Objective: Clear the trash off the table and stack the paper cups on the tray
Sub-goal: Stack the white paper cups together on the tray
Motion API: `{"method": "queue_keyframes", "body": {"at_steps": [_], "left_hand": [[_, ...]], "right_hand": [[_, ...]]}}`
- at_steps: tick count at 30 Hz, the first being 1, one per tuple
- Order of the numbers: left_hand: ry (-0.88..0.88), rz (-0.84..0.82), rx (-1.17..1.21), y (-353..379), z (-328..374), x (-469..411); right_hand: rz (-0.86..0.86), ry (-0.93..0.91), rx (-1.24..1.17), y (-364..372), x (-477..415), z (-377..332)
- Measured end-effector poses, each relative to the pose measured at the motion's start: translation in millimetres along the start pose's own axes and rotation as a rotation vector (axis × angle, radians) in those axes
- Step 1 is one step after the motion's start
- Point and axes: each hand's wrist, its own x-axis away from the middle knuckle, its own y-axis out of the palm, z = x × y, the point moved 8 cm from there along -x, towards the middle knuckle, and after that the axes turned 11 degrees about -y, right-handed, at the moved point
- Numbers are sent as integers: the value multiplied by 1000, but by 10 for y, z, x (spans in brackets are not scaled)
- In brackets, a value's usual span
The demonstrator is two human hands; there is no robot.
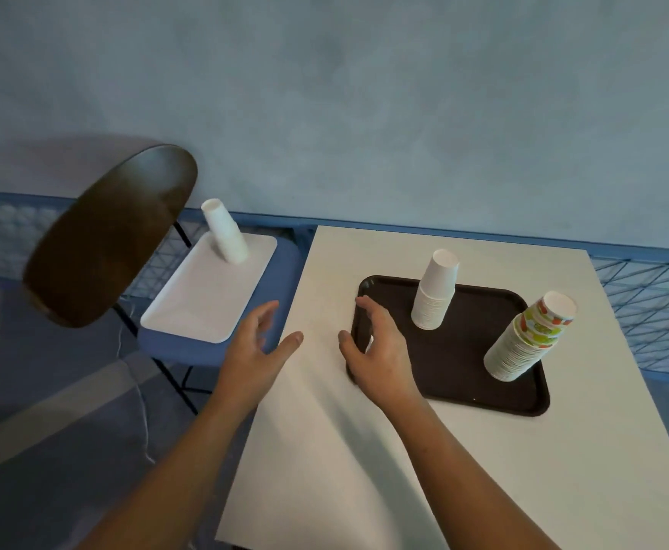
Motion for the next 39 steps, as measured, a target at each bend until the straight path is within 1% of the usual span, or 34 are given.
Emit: {"method": "queue_keyframes", "body": {"at_steps": [3,6,10,15,22,30,36,39], "left_hand": [[18,2,13,-408,-128,-93],[36,-10,1,-842,-295,-262],[60,-21,9,-1373,-441,-501],[20,-8,65,-1807,-538,-732],[38,42,136,-2076,-334,-1023],[47,107,30,-2288,-136,-1456],[33,77,-1,-2292,-57,-2177],[-15,56,-51,-2228,-40,-2681]], "right_hand": [[15,-21,22,374,4,-242],[17,13,18,815,3,-470],[5,8,39,1378,-55,-755],[-51,26,73,1779,-103,-1053],[-84,-18,106,1853,-317,-1182],[-112,-37,72,1995,-675,-1219],[-132,10,87,2235,-1048,-1081],[-107,64,98,2370,-1294,-948]]}}
